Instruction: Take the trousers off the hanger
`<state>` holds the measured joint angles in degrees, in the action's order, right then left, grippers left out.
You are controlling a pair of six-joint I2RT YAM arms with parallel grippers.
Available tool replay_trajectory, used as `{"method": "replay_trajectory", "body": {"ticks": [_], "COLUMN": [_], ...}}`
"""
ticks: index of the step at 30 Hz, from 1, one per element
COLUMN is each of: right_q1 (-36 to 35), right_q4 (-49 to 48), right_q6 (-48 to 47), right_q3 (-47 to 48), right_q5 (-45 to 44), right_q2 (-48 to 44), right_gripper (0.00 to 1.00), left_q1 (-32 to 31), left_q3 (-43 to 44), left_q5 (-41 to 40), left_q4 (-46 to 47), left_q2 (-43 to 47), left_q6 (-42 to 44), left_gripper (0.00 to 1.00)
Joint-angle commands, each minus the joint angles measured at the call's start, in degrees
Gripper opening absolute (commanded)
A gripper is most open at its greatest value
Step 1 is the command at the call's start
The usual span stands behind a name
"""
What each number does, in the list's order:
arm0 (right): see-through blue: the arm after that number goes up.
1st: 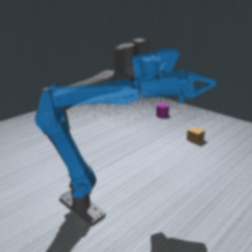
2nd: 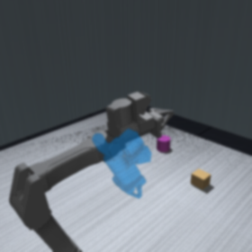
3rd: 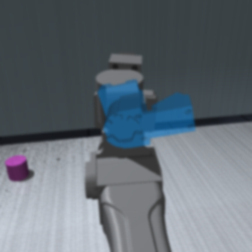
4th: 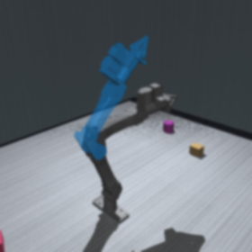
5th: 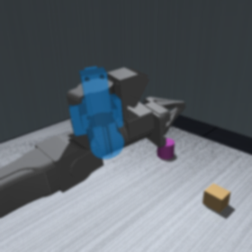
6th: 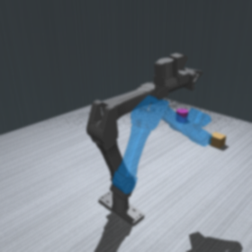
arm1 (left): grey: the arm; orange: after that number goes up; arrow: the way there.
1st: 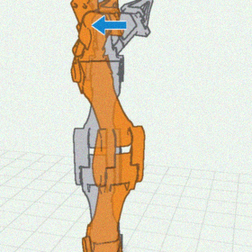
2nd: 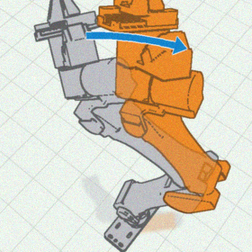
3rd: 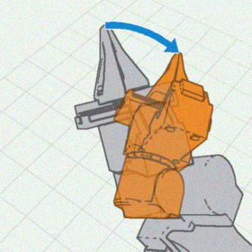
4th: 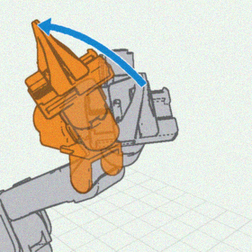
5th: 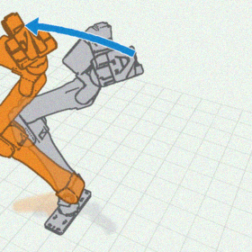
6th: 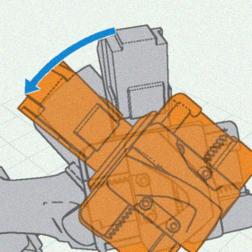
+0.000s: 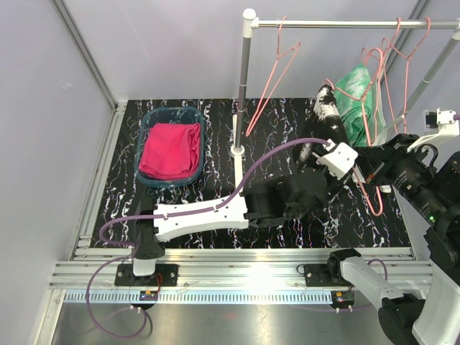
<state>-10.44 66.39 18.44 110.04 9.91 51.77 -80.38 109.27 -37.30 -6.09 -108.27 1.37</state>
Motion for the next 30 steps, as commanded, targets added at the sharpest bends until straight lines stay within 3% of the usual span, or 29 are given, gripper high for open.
{"method": "replay_trajectory", "body": {"ticks": [1, 7, 13, 24, 30], "right_q1": [-0.11, -0.11, -0.11, -0.11, -0.02], "right_q4": [-11.46, -12.16, -12.34, -11.99, -12.95], "right_q6": [-0.51, -1.21, -1.21, -1.12, 0.72], "right_q3": [3.08, 1.23, 1.76, 1.58, 0.62], "right_q5": [1.25, -0.68, -1.13, -0.6, 2.21], "right_q2": [-0.97, -0.88, -0.62, -0.53, -1.32], "right_gripper": [0.0, 0.0, 0.0, 0.0, 0.0], "left_q1": [0.13, 0.05, 0.05, 0.13, 0.57], "left_q3": [2.61, -0.72, -6.34, -6.97, -4.26], "left_q5": [-1.9, 0.12, 0.12, -1.28, -7.7], "left_q4": [3.01, 3.27, 4.42, 4.06, 5.74], "left_q2": [0.34, 3.5, 7.1, 6.76, 4.74], "left_q6": [0.83, 0.31, -0.49, -0.05, 0.3], "left_gripper": [0.46, 0.55, 0.56, 0.56, 0.55]}}
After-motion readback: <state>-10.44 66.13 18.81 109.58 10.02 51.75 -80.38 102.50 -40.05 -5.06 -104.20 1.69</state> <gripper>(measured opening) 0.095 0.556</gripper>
